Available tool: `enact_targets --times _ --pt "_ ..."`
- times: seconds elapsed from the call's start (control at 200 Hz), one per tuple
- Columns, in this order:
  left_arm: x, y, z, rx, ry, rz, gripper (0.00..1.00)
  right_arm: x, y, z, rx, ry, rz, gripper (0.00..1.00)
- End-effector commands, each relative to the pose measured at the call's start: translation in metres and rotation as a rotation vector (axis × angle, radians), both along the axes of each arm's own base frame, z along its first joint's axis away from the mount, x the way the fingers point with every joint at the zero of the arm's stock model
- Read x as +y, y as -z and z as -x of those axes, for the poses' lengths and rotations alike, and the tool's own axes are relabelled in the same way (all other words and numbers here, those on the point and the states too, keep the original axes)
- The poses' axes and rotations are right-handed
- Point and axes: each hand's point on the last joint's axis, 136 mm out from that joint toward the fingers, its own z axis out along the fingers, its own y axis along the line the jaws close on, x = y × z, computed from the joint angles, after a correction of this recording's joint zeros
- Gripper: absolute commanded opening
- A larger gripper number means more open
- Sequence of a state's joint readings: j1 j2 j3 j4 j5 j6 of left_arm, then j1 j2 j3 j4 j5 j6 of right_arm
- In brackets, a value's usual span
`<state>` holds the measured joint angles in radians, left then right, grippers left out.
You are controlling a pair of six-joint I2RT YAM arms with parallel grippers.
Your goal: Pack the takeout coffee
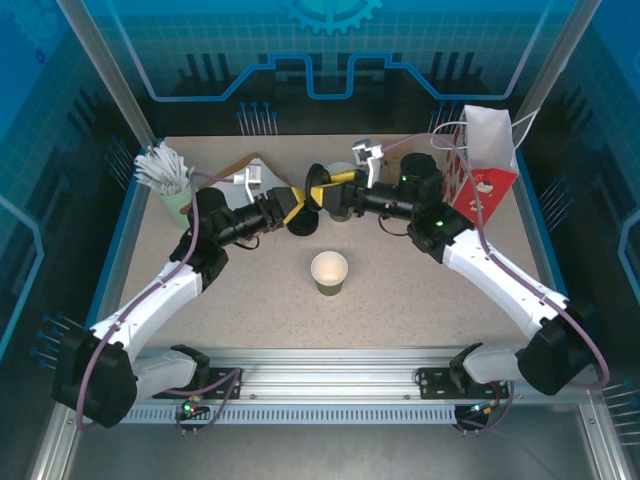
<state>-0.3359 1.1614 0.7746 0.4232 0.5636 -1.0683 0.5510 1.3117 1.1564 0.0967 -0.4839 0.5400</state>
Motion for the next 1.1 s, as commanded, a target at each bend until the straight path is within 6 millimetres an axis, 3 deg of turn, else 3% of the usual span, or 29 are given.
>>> enact_targets --times 0.0,0.085,0.21,0.455,0.89,1.096 --pt "0.025 0.052 -0.007 0.073 -0.102 -0.204 0.55 -0.039 0.046 0.006 0.106 0.144 0.225 0.56" --pt "0.047 0.075 -0.005 0.096 -0.154 -0.364 0.59 -0.054 0.080 0.019 0.164 0.183 0.432 0.55" --pt "0.073 0.093 0.002 0.084 -0.188 -0.554 0.69 -0.061 0.118 0.040 0.233 0.169 0.657 0.55" --pt "0.098 0.098 0.014 0.084 -0.220 -0.653 0.79 -0.049 0.166 0.064 0.326 0.051 0.932 0.55" --pt "0.099 0.098 0.020 0.078 -0.240 -0.623 0.82 -0.017 0.201 0.061 0.359 -0.065 1.126 0.55" --pt "0.100 0.098 0.022 0.069 -0.241 -0.628 0.82 -0.011 0.212 0.058 0.360 -0.074 1.173 0.55"
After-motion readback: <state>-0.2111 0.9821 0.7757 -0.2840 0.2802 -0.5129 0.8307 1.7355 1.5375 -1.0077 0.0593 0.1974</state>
